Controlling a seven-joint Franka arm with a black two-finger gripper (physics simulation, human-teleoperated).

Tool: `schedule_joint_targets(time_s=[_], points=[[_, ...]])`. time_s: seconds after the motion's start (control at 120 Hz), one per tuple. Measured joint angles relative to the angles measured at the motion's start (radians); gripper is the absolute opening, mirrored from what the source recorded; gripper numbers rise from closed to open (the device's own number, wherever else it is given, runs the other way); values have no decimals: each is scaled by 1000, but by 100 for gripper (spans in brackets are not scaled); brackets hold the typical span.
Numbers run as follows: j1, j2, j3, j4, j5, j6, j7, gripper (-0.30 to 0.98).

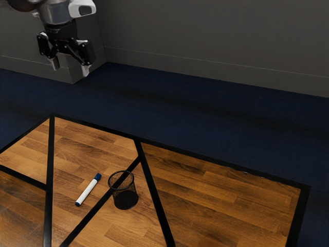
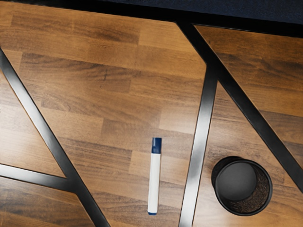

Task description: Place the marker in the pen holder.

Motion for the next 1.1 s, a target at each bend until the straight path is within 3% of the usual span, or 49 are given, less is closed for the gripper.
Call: schedule_joint_targets(time_s=[0.117,0.208,0.4,0.583,0.842,1.1], points=[[7,-1,1,-17,0,24,-12,68],[79,-25,5,-96,-1,84,-19,69],[97,-37,24,-529,-39,311,-38,69],[102,34,29,-740,-56,583,-51,69],[128,191,49,-786,-53,843,-55,69],[174,308,55,-757,-8,1027,-41,69]])
